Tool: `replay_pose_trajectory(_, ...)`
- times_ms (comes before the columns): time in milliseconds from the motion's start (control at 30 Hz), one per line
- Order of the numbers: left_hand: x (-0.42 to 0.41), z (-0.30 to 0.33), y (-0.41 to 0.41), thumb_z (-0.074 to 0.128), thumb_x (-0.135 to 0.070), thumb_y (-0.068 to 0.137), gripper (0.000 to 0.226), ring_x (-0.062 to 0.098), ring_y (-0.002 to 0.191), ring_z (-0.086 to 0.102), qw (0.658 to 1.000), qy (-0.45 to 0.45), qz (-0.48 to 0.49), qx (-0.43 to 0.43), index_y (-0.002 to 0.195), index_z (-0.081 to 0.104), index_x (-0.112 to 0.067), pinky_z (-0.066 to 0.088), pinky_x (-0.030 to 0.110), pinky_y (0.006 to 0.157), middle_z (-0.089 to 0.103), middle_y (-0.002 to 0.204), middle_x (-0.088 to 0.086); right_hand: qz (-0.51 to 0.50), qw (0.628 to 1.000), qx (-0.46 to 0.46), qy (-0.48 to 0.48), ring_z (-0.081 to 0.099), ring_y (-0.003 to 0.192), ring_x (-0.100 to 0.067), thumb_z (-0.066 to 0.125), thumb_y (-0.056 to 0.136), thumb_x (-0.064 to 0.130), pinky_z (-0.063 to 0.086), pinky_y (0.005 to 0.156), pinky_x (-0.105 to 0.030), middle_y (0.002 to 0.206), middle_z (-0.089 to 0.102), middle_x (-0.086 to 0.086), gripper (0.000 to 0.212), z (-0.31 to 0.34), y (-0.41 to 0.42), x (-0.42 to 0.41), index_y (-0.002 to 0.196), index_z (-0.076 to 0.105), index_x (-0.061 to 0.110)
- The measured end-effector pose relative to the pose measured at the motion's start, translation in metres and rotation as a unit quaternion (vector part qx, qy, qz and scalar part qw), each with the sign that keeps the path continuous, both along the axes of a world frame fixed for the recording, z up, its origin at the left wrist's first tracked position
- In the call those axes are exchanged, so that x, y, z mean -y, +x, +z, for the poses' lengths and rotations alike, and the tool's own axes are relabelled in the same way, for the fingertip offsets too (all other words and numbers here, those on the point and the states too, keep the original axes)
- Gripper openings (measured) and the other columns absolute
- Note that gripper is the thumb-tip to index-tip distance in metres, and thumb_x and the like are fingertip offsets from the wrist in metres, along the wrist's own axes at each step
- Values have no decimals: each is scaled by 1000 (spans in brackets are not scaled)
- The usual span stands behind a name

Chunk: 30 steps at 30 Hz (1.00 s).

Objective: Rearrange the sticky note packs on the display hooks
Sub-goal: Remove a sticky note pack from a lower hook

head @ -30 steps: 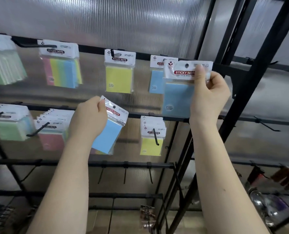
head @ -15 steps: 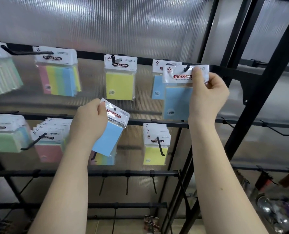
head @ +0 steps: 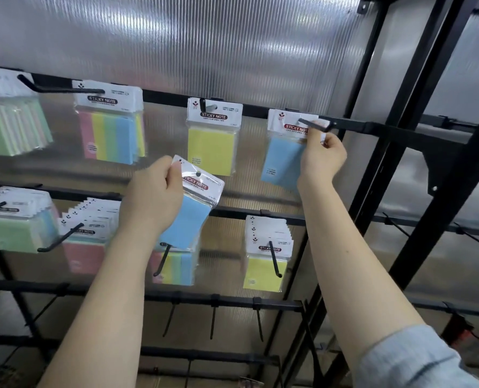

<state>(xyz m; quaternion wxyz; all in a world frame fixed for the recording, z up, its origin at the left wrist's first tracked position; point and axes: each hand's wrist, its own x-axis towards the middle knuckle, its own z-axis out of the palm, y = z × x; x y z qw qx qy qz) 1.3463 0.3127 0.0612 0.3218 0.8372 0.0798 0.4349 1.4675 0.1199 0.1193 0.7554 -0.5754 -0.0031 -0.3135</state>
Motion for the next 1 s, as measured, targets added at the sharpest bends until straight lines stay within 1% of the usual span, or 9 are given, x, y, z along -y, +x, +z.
replay_pose_trajectory(167, -1, 1, 2, 37, -28, 99, 35, 29, 56, 40, 999, 23, -19, 26, 69, 39, -8, 27, 34, 49, 42, 53, 3, -24, 998, -50, -3, 51, 66, -11, 60, 90, 29, 42, 63, -24, 71, 57, 7, 28, 4, 23, -7, 65, 50, 23)
replay_pose_trajectory(300, 0, 1, 3, 37, -29, 99, 34, 28, 58, 45, 999, 31, -33, 30, 74, 46, -7, 35, 37, 50, 49, 57, 3, -25, 998, -46, 31, 54, 69, -6, 66, 88, 24, 35, 47, -6, 78, 61, 8, 7, 11, 29, -10, 83, 62, 20)
replay_pose_trajectory(400, 1, 0, 4, 38, -28, 99, 34, 25, 56, 44, 998, 38, -44, 31, 74, 46, -7, 33, 36, 50, 48, 56, 1, -28, 998, -40, 35, 55, 72, -6, 67, 87, 21, 35, 45, -4, 82, 61, 9, 7, 12, 32, -9, 88, 60, 20)
replay_pose_trajectory(500, 1, 0, 5, 38, -28, 99, 34, 23, 54, 43, 997, 41, -52, 34, 70, 43, -12, 30, 33, 49, 46, 54, -1, -42, 998, -36, 35, 56, 78, -8, 65, 88, 17, 37, 58, -8, 89, 62, 7, 10, 9, 32, -9, 96, 61, 15)
replay_pose_trajectory(567, 0, -1, 5, 37, -29, 100, 34, 29, 59, 48, 996, 42, -63, 38, 74, 47, -8, 35, 37, 50, 52, 59, 5, -59, 997, -28, 32, 59, 82, -9, 64, 88, 18, 42, 69, -13, 92, 65, 4, 12, 5, 30, -7, 98, 63, 12)
replay_pose_trajectory(633, 0, -1, 5, 37, -28, 100, 35, 31, 65, 53, 996, 37, -76, 42, 79, 51, -5, 41, 42, 55, 58, 66, 9, -75, 997, -15, 29, 59, 81, -8, 63, 88, 18, 42, 69, -11, 91, 66, 5, 8, -1, 24, -5, 95, 63, 13)
replay_pose_trajectory(800, 5, -2, 1, 43, -25, 100, 33, 8, 53, 42, 994, 5, -99, 56, 70, 46, -12, 29, 28, 51, 50, 54, -7, -66, 997, 13, 47, 56, 72, -2, 63, 88, 13, 43, 61, -5, 80, 63, 7, 2, -30, 0, 4, 89, 64, 12)
replay_pose_trajectory(867, 7, -2, -3, 45, -26, 99, 36, 7, 51, 38, 993, 2, -105, 54, 65, 40, -17, 23, 23, 47, 48, 52, -11, -58, 998, 10, 28, 57, 68, 3, 63, 88, 15, 42, 59, -4, 77, 62, 11, 3, -45, -12, 11, 87, 65, 13)
replay_pose_trajectory(1000, 14, 0, -11, 44, -41, 94, 39, 21, 63, 51, 989, -9, -136, 54, 84, 58, -6, 39, 38, 55, 61, 65, 3, -12, 993, -34, -109, 60, 72, 8, 64, 87, 18, 41, 58, -2, 81, 67, 12, 6, -77, -32, 32, 88, 70, 16)
